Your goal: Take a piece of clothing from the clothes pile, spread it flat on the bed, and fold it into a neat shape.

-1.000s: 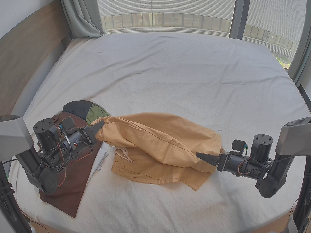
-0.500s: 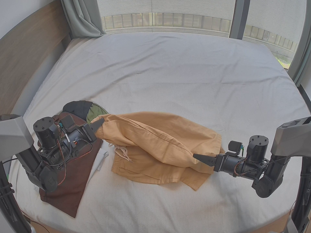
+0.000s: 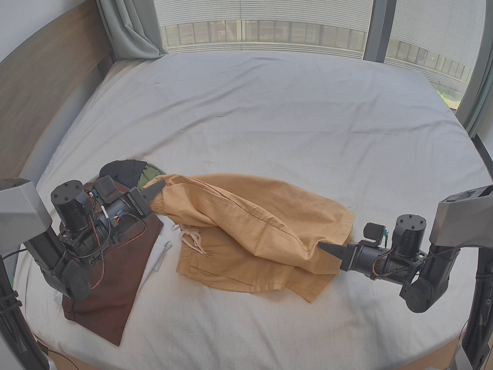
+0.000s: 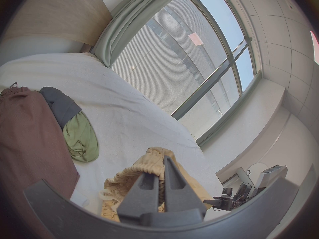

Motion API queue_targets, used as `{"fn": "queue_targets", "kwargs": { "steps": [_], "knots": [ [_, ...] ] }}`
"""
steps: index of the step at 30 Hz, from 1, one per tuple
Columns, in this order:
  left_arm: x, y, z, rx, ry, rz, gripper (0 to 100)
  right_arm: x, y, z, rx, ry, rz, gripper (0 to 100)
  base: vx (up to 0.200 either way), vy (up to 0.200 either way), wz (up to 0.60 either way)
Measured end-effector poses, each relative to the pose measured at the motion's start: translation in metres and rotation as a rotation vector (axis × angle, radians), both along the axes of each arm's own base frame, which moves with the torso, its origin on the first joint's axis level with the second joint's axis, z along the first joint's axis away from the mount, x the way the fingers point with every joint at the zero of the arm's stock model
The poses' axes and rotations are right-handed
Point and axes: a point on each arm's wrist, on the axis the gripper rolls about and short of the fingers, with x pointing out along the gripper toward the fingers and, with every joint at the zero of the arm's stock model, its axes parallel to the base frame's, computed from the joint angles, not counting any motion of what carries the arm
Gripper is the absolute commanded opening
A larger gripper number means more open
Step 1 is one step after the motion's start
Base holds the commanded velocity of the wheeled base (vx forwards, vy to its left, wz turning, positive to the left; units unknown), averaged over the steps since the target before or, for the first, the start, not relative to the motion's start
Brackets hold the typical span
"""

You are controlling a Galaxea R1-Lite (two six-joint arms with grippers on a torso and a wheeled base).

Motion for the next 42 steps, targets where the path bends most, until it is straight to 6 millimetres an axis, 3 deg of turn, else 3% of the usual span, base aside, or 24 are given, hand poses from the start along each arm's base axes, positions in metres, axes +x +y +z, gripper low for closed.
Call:
{"fn": "queue_targets", "kwargs": {
  "steps": [7, 20, 21, 32, 42],
  "knots": [
    [0.001, 0.004, 0.006, -0.021, -0.013, -0.041, 0, -0.001, -0.004, 0.02, 0.022, -0.059, -0.013, 0, 0.0, 0.0, 0.0],
    [0.002, 0.044, 0.015, -0.007, -0.042, -0.076, 0, -0.004, -0.008, 0.062, 0.065, -0.193, -0.022, 0, 0.0, 0.0, 0.0],
    [-0.007, 0.053, 0.032, -0.004, -0.093, -0.065, 0, -0.013, -0.012, 0.092, 0.098, -0.288, -0.022, 0, 0.0, 0.0, 0.0],
    [-0.01, 0.036, 0.034, 0.004, -0.105, -0.12, 0, -0.013, -0.028, 0.12, 0.145, -0.366, -0.077, 0, 0.0, 0.0, 0.0],
    [-0.01, 0.036, 0.036, 0.004, -0.114, -0.12, 0, -0.014, -0.033, 0.127, 0.149, -0.391, -0.09, 0, 0.0, 0.0, 0.0]
  ]
}}
